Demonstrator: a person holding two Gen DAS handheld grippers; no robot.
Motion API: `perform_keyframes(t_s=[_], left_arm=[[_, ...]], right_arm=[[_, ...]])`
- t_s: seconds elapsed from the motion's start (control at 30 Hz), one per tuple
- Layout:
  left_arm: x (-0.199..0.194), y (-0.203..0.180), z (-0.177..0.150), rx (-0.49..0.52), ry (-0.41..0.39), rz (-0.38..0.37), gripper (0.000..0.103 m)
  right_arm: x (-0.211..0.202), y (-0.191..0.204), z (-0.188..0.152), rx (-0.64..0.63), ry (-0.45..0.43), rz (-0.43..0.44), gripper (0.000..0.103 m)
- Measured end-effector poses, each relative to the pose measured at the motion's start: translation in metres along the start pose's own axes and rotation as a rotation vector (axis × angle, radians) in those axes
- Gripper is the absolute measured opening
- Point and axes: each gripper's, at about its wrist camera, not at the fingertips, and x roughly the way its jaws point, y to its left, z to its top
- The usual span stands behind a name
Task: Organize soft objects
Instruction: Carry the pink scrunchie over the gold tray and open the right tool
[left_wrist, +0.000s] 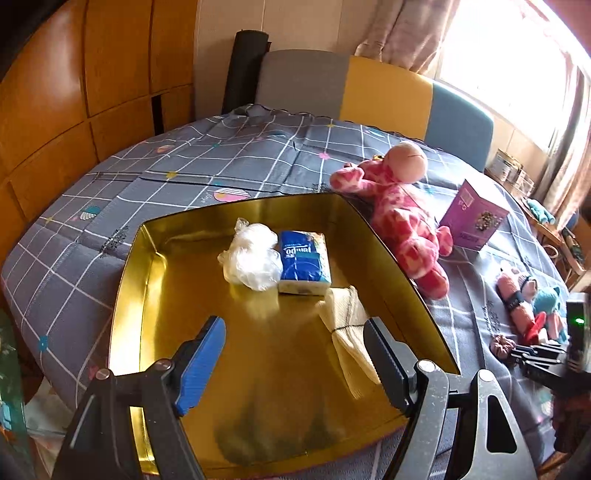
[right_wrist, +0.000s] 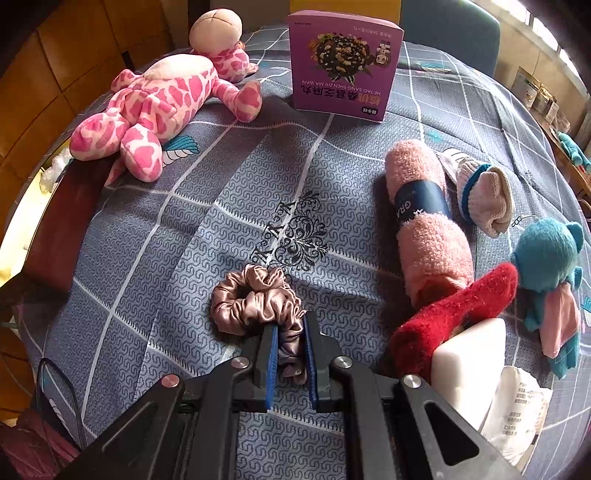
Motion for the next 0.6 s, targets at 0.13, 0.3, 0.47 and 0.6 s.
perform_keyframes(t_s=[0.13,0.3,0.47,0.6], left_arm=[[-0.005,0.0,-0.003,0.003,-0.006,-0.004,0.078],[-0.009,0.005,-0.005,-0.003,-0.01,-0.006,0.078],[-0.011,0.012,-0.007,-0.014,-0.012,-0.011,0.078],[-0.013,0.016,-0.009,-0.016,-0.018,-0.007,0.078]], right_arm=[[-0.003,0.004,0.001,0.009,-0.001,-0.038,0.011],[-0.024,0.014,0.012,0.028,-0.052,-0.009,0.01],[-0.047,0.046,0.028,-0.021,-0.117,0.049,0.01],[-0.064,0.078,0.041,-0.073,-0.169,0.107,0.01]])
